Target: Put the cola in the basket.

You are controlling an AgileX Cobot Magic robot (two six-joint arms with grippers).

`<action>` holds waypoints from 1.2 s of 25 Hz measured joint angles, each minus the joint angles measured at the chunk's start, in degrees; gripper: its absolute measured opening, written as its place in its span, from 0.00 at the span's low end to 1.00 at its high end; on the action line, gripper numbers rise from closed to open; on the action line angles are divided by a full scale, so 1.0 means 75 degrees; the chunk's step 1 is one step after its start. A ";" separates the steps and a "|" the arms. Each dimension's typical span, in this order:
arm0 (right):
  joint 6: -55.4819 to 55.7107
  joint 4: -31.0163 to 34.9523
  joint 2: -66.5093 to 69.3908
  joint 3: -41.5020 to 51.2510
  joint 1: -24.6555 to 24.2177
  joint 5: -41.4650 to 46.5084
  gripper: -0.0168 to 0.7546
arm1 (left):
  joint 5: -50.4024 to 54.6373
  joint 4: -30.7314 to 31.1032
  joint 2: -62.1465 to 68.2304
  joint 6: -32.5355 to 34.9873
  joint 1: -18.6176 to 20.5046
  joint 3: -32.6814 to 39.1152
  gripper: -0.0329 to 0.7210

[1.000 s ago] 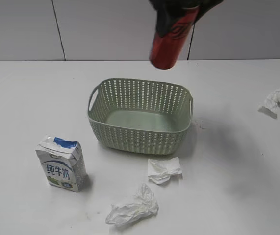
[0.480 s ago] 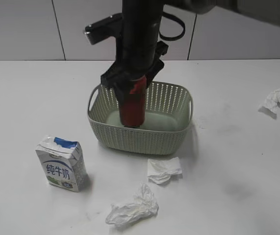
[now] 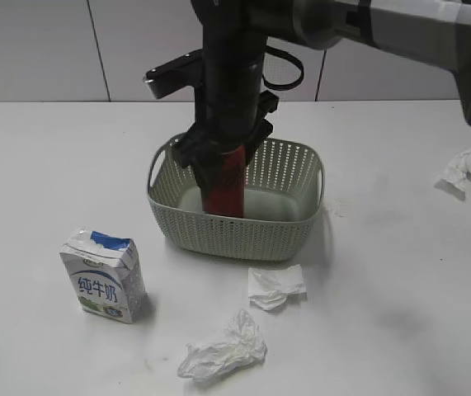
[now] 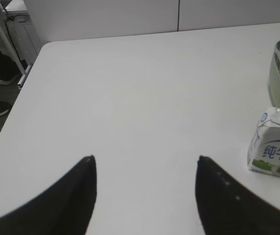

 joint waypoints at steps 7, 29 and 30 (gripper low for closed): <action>-0.0237 0.0404 0.0000 -0.0139 0.0000 -0.0004 0.85 | 0.0000 0.0000 0.0000 0.0000 0.0000 0.0000 0.69; 0.0647 0.0561 -0.0999 -0.1199 -0.2999 -0.0107 0.83 | 0.0000 0.0000 0.0000 0.0000 0.0000 0.0000 0.69; 0.0700 0.0581 -0.1096 -0.1162 -0.3247 -0.0107 0.82 | 0.0000 0.0000 0.0000 0.0000 0.0000 0.0000 0.69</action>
